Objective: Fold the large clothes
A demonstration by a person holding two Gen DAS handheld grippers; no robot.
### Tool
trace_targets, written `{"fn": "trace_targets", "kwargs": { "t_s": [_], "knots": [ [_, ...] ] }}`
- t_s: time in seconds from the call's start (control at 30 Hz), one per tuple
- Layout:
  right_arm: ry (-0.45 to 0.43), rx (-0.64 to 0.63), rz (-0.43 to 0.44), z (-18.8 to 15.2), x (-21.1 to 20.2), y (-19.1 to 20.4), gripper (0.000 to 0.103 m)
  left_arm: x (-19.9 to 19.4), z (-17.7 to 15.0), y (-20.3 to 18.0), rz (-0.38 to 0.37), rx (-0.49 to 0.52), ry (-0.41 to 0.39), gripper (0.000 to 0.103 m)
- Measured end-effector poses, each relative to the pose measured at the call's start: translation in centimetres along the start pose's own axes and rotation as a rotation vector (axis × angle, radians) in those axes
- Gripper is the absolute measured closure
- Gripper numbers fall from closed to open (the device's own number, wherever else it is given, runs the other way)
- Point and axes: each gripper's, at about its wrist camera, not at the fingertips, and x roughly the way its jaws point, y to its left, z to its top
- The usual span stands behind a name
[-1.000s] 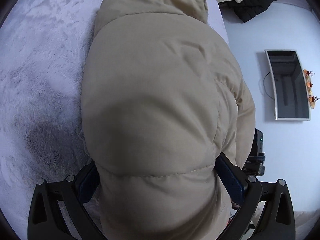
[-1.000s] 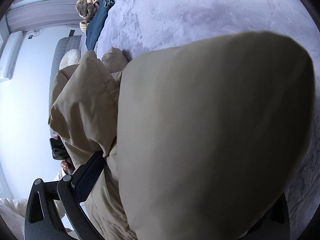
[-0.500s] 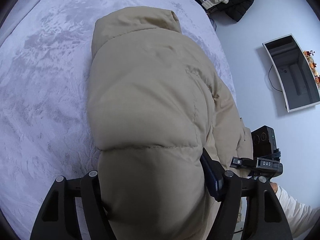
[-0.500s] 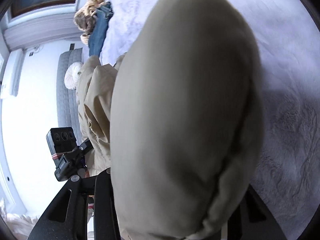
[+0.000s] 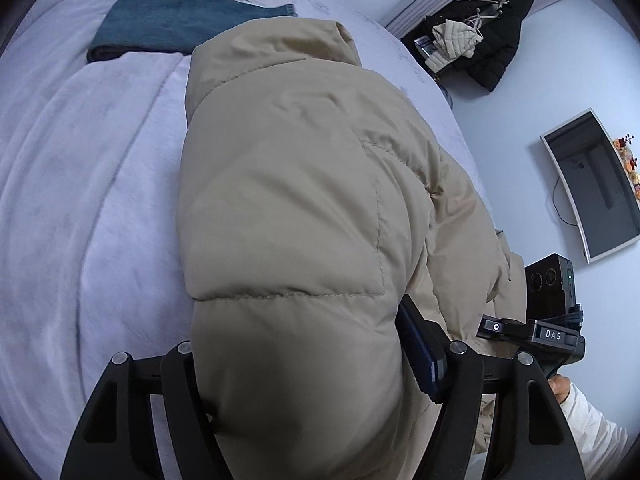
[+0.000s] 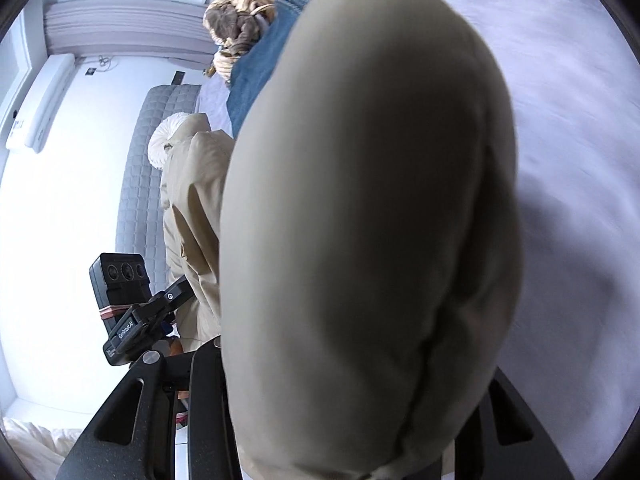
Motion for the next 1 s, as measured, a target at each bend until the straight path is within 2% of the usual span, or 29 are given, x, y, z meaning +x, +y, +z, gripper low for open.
{"fn": "trace_targets", "kwargs": {
  "t_s": [0.1,0.2,0.27,0.33,0.4,0.53,0.63,0.67,0.7,0.77,0.83,0.93,1.0],
  "knots": [
    [0.004,0.002,-0.014,2.3,5.0,1.1,0.059,1.0,1.9,4.1,0.067,-0.009,-0.007,0.029],
    [0.007,-0.005,-0.071,3.8,8.9,1.2,0.059,2.9,2.0,9.0,0.092,-0.061,0.017,0.026],
    [0.002,0.013,-0.100,4.7,10.1,0.5,0.057,3.9,2.1,10.8,0.089,-0.089,0.014,0.022],
    [0.001,0.046,-0.133,5.1,11.0,-0.1,0.051,4.3,1.7,10.8,0.108,-0.079,0.014,0.019],
    [0.002,0.074,-0.188,5.1,10.6,-0.1,0.042,3.7,1.1,9.6,0.150,-0.053,0.009,0.019],
    [-0.035,0.049,-0.324,4.6,6.5,1.0,0.040,0.5,2.0,7.2,0.219,0.068,-0.089,0.021],
    [-0.121,-0.004,-0.415,4.6,2.6,3.5,0.040,-1.9,3.1,6.9,0.231,0.118,-0.160,0.021],
    [-0.162,-0.027,-0.444,4.0,1.4,4.6,0.046,-1.8,3.7,7.0,0.235,0.130,-0.164,0.021],
    [-0.197,-0.049,-0.464,3.5,0.4,5.4,0.063,-1.4,4.4,7.0,0.242,0.135,-0.163,0.021],
    [-0.245,-0.086,-0.475,3.1,-0.8,6.8,0.075,0.2,5.5,6.8,0.238,0.135,-0.147,0.021],
    [-0.248,-0.117,-0.423,1.8,-1.7,7.9,0.077,2.2,5.5,6.1,0.247,0.145,-0.111,0.021],
    [-0.145,-0.166,-0.348,-1.9,-1.3,8.4,0.077,4.6,4.3,3.8,0.332,0.215,-0.110,0.021],
    [-0.079,-0.213,-0.383,-4.7,-0.2,8.6,0.077,5.7,3.8,2.9,0.366,0.236,-0.112,0.021]
  ]
}}
